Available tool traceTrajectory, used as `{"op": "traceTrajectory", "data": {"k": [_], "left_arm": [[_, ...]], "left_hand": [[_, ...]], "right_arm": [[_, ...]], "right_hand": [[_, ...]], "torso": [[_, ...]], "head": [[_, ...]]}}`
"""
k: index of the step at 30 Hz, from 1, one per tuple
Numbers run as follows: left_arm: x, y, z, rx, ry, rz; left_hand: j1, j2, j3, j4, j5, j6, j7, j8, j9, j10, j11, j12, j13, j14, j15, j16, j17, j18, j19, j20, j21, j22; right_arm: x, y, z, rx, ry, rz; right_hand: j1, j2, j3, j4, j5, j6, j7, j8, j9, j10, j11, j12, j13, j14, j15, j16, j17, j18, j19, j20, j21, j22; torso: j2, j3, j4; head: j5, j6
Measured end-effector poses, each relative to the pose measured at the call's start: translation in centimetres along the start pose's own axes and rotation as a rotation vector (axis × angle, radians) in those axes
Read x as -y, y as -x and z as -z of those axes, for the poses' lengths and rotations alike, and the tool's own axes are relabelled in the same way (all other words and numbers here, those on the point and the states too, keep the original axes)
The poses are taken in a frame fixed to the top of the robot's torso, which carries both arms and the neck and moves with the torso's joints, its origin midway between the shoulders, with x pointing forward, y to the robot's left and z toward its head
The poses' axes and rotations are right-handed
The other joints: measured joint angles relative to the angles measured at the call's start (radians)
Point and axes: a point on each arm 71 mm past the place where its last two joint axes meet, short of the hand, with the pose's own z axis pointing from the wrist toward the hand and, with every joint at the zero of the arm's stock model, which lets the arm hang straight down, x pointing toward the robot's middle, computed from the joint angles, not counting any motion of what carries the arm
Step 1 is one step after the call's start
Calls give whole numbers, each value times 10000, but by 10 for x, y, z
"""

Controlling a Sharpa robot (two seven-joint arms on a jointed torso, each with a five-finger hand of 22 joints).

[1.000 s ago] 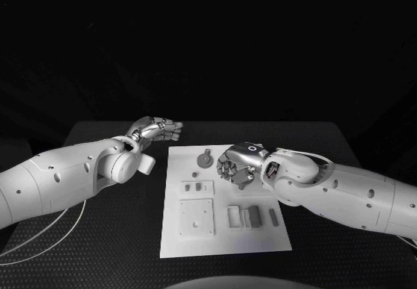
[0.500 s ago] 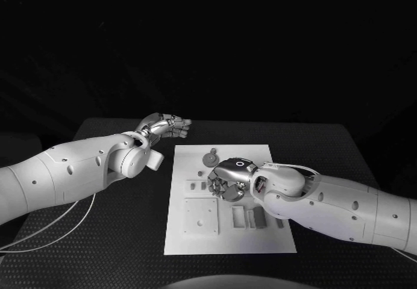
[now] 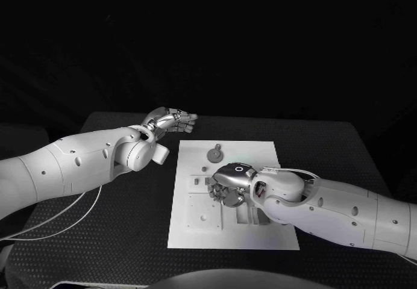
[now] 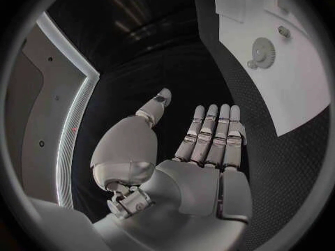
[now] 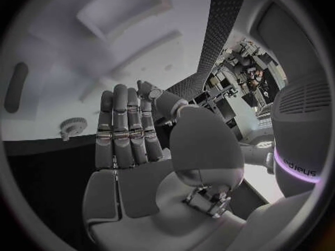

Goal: Assemble the parts on the task board

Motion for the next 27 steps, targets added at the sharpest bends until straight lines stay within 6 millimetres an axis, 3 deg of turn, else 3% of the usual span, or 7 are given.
{"op": "traceTrajectory", "data": {"k": [27], "left_arm": [[0,1,-1,22,23,-2]], "left_hand": [[39,-39,0,0,0,0,0,0,-3,0,0,0,-27,0,0,0,-1,1,0,0,0,-19]], "right_arm": [[-9,-15,-4,-396,233,252]], "right_hand": [[-39,38,0,0,0,-8,7,-55,10,0,0,0,-2,-1,1,0,17,0,0,0,0,-1]], "torso": [[-1,-14,4]], "head": [[27,-86]]}}
